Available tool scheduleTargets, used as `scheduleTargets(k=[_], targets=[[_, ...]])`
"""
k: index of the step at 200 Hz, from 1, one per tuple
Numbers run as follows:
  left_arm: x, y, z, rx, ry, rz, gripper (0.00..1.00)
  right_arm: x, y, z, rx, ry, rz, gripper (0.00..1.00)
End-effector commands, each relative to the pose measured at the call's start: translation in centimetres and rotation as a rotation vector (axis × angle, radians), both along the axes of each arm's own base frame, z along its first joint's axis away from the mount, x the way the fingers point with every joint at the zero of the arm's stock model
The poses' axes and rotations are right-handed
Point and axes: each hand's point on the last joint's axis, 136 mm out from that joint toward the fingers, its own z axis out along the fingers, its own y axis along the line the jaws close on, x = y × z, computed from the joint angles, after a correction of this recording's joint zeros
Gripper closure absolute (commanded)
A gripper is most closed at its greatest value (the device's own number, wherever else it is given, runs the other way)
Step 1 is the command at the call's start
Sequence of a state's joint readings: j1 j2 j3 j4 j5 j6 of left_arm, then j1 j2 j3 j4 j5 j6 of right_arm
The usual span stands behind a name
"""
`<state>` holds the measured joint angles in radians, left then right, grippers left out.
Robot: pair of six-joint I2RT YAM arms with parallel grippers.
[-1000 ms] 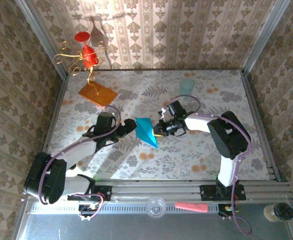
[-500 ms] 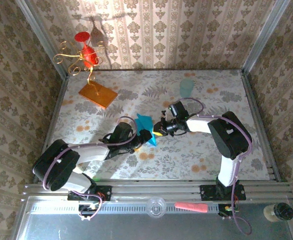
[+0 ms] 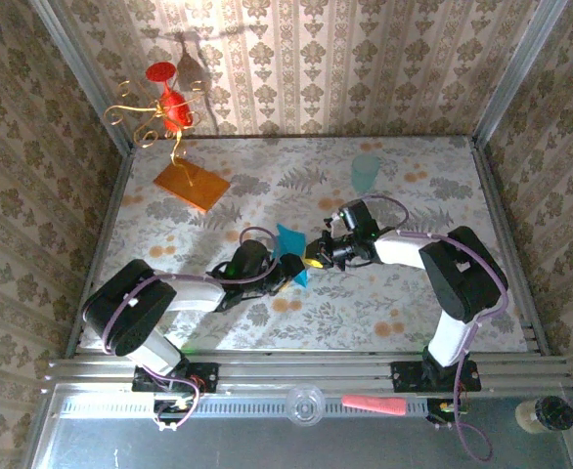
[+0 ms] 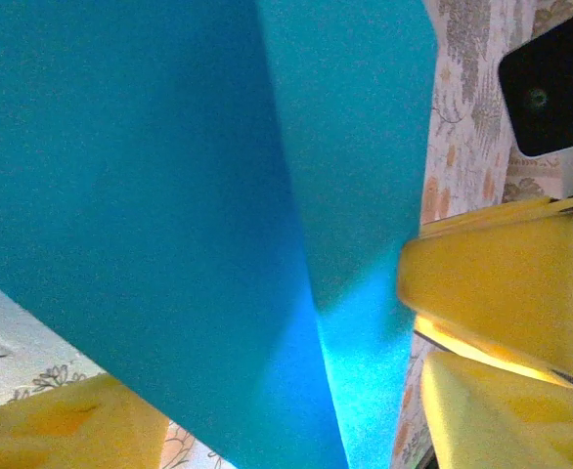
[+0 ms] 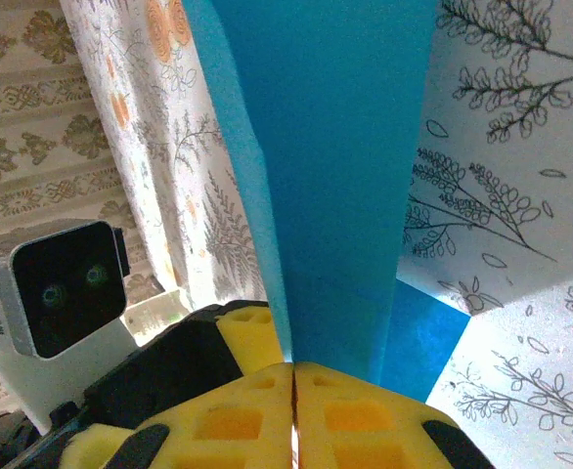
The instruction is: Fold a paper plane with a square sheet of paper (pick it up from the middle)
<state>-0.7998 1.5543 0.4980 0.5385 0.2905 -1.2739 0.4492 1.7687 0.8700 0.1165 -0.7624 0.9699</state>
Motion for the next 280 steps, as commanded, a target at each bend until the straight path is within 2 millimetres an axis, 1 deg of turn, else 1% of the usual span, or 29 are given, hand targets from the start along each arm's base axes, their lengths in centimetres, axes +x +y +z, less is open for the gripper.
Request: scheduleTargets(k=[1, 57, 91, 129, 167, 208, 230, 256, 271, 280], targets=[[0.6, -0.8, 1.7, -0.045, -0.051, 0.006, 0.36, -0.3, 0.1, 1.0, 0.055, 0.019, -0.014, 0.89], [0.8, -0.6, 2.9, -0.059, -0.090, 0.019, 0.45, -0.5, -0.1, 0.7, 0.054, 0.037, -0.027, 0.89], [0.6, -0.7, 2.5, -0.055, -0.076, 0.016, 0.50, -0.7, -0.4, 0.6, 0.061, 0.056, -0.054, 0.89], [0.4, -0.9, 2.3, -0.051, -0.065, 0.013, 0.51, -1.0, -1.2, 0.3, 0.075, 0.079, -0.103, 0.89], [0.1, -1.4, 1.7, -0.047, -0.038, 0.002, 0.52, -1.0, -1.4, 0.3, 0.102, 0.094, -0.136, 0.88], [-0.1, -1.5, 1.0, -0.030, -0.007, 0.001, 0.63, -1.1, -1.4, -0.1, 0.109, 0.110, -0.141, 0.88], [0.0, -1.4, 0.7, -0.025, 0.001, 0.008, 0.72, -1.3, -1.5, -0.3, 0.105, 0.116, -0.142, 0.88], [0.0, -1.3, 0.9, -0.024, -0.002, 0.010, 0.83, -1.4, -1.6, -0.3, 0.103, 0.119, -0.142, 0.87], [0.1, -1.1, 1.0, -0.017, -0.009, 0.014, 0.89, -1.5, -1.8, -0.5, 0.095, 0.123, -0.143, 0.83], [0.2, -0.9, 1.1, -0.009, -0.012, 0.016, 0.92, -1.6, -2.1, -0.7, 0.081, 0.122, -0.147, 0.78]])
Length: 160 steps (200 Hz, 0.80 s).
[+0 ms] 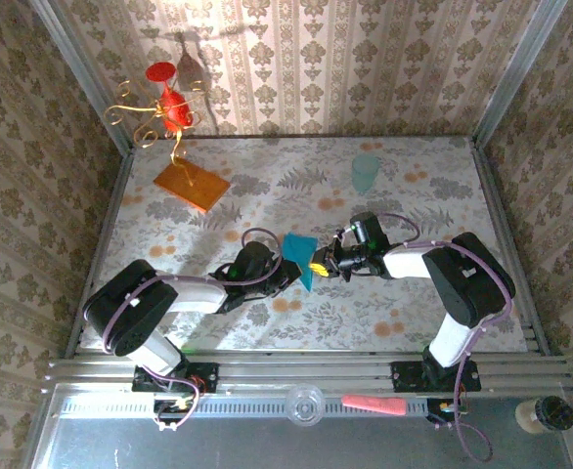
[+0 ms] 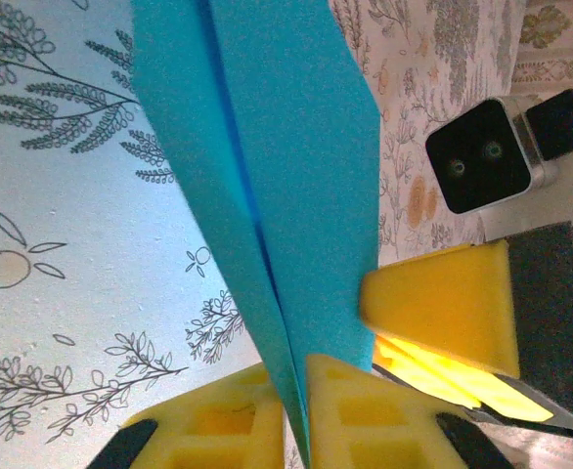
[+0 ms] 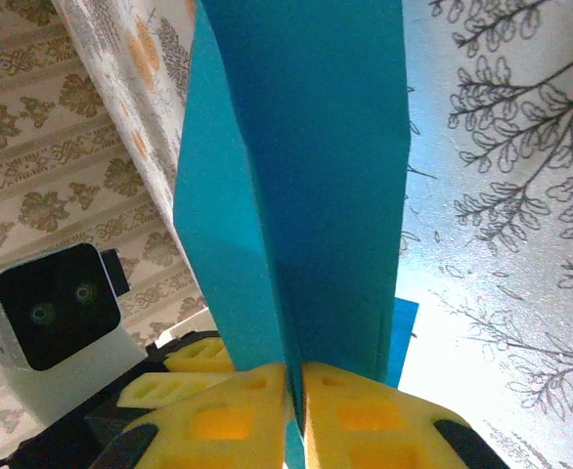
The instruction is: Fold a paper plane with a square sheet of paper (pick it up from the middle)
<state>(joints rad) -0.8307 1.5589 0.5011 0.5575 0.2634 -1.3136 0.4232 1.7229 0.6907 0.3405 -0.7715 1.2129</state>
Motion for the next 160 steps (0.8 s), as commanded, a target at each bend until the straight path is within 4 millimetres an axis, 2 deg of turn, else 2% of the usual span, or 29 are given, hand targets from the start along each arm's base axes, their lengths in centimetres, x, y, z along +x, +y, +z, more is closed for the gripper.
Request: scheduleTargets(k=[1, 32, 52, 95, 128, 160], targets=[[0.5, -0.2, 0.8, 0.007, -0.020, 0.003, 0.92, -0.2, -0.5, 0.4, -0.002, -0.004, 0.000, 0.78], [0.9, 0.6, 1.6, 0.041, -0.057, -0.005, 0.99, 0.5, -2.4, 0.6, -0.070, -0.043, -0.026, 0.56], [1.1, 1.3, 2.3, 0.086, -0.088, -0.024, 1.00, 1.4, -3.9, 1.2, -0.119, -0.093, -0.047, 0.48], [2.1, 4.1, 4.7, 0.237, -0.173, -0.076, 1.00, 3.5, -6.8, 3.1, -0.221, -0.210, -0.099, 0.42], [3.5, 7.8, 6.7, 0.434, -0.239, -0.094, 1.00, 4.4, -8.0, 4.4, -0.297, -0.286, -0.118, 0.40], [5.9, 11.4, 8.7, 0.665, -0.303, -0.109, 1.00, 4.6, -8.6, 4.6, -0.336, -0.306, -0.131, 0.40]])
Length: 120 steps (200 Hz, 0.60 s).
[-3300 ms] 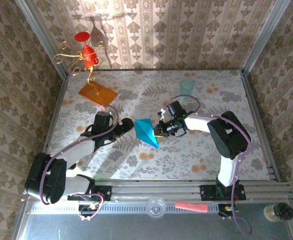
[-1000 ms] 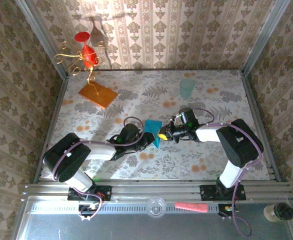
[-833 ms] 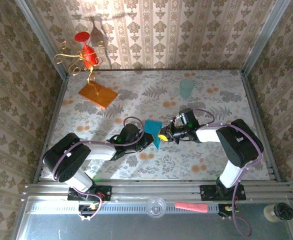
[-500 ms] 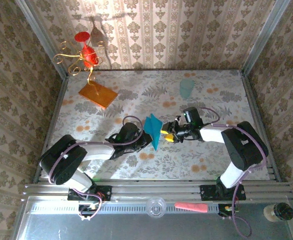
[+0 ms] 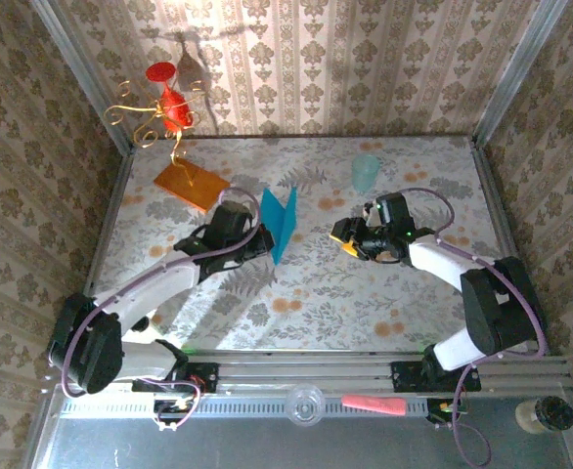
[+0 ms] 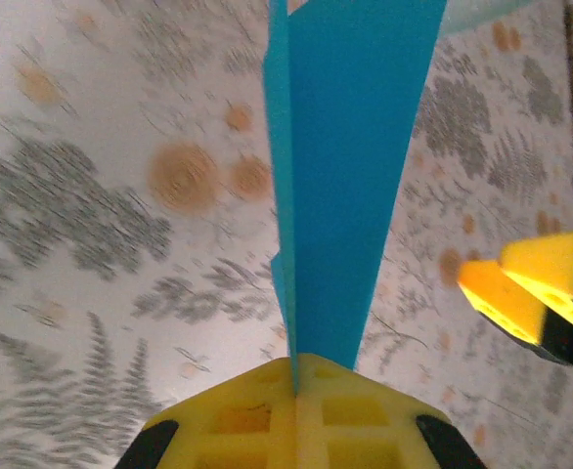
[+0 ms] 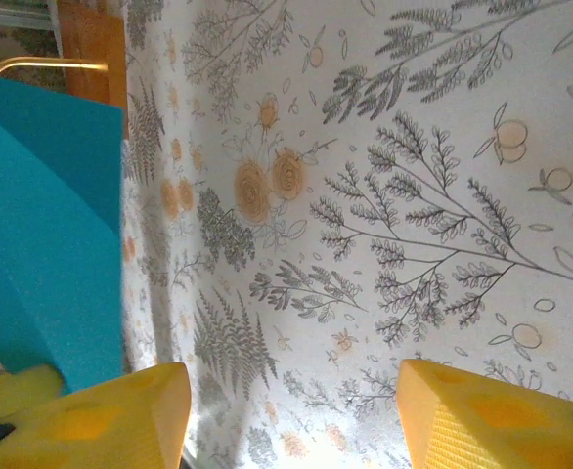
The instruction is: Fold a paper plane with a square sheet of paper (pick it up from the middle)
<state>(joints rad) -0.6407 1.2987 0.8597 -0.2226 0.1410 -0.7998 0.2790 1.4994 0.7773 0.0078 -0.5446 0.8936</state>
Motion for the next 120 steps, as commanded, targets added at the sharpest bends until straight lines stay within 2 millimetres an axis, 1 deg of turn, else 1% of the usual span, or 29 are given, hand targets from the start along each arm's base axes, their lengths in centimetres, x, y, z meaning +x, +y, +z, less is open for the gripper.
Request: scheduleTargets(k=[1, 20, 34, 61, 88, 101, 120], targets=[[0.2, 4.1, -0.3, 0.296, -0.026, -0.045, 1.00, 0.1, -1.2, 0.1, -0.079, -0.023, -0.018, 0.40], [1.7, 5.4, 0.3, 0.451, -0.059, -0.051, 1.00, 0.2, -1.5, 0.1, -0.088, -0.028, -0.027, 0.40], [2.7, 6.2, 0.2, 0.560, -0.070, -0.049, 1.00, 0.0, -1.7, 0.0, -0.094, -0.026, -0.030, 0.40], [4.2, 6.7, 0.0, 0.790, -0.114, -0.074, 1.00, -0.1, -2.6, 0.1, -0.110, -0.028, -0.050, 0.40], [4.9, 6.2, -0.4, 1.035, -0.141, -0.109, 1.00, -0.2, -3.6, 0.2, -0.125, -0.028, -0.079, 0.40], [5.1, 5.7, -0.8, 1.106, -0.146, -0.115, 1.00, -0.2, -4.0, 0.2, -0.127, -0.025, -0.091, 0.40], [5.1, 4.5, -1.5, 1.161, -0.171, -0.142, 1.00, -0.2, -4.6, 0.0, -0.130, -0.019, -0.104, 0.40]])
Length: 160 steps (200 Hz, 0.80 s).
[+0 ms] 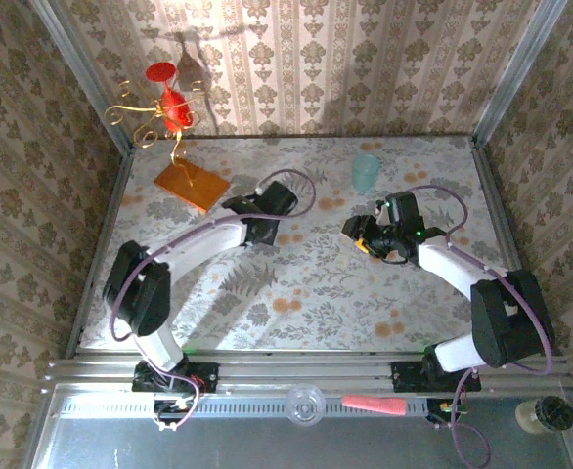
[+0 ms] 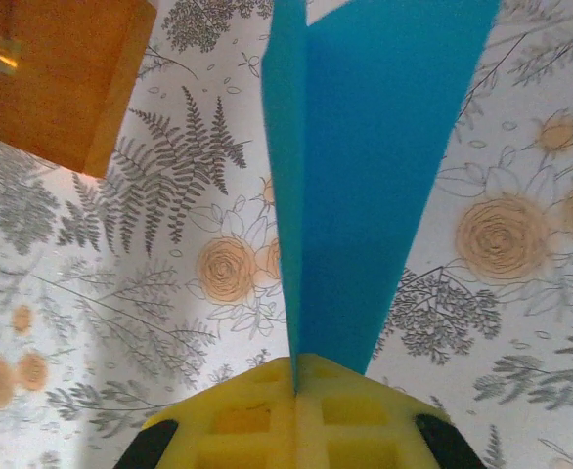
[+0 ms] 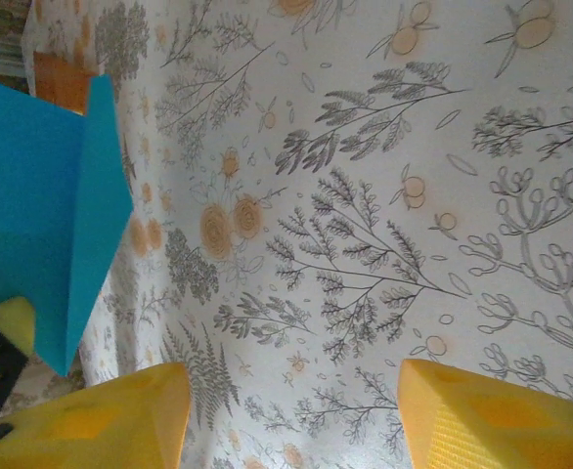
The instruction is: Fold a paper plane with a square sheet of paper (pick it up from the middle)
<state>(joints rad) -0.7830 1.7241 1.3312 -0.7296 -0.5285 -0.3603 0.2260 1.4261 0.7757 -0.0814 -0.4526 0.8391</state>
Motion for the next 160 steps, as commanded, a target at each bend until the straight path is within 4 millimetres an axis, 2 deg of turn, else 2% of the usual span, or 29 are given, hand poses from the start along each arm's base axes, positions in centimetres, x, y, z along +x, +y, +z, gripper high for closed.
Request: scheduleTargets(k=[1, 32, 64, 90, 126, 160], targets=[[0.0, 1.3, 0.8, 0.214, -0.044, -0.027, 1.00, -0.6, -1.2, -0.6, -0.035, 0.016, -0.024, 0.40], [-1.0, -0.5, -1.3, 0.267, -0.020, -0.072, 1.00, -0.7, -1.9, -0.9, -0.038, 0.027, -0.042, 0.40], [-3.0, -2.3, -4.2, 0.266, 0.047, -0.122, 1.00, -0.8, -2.4, -1.3, -0.043, 0.039, -0.058, 0.40], [-4.4, -3.6, -5.7, 0.249, 0.099, -0.148, 0.94, -0.8, -2.6, -1.5, -0.043, 0.045, -0.064, 0.40], [-5.4, -4.7, -6.3, 0.178, 0.140, -0.153, 0.81, -0.9, -2.6, -1.6, -0.039, 0.047, -0.066, 0.40], [-5.8, -5.7, -5.0, 0.046, 0.160, -0.148, 0.67, -0.9, -2.6, -1.6, -0.037, 0.049, -0.068, 0.40]])
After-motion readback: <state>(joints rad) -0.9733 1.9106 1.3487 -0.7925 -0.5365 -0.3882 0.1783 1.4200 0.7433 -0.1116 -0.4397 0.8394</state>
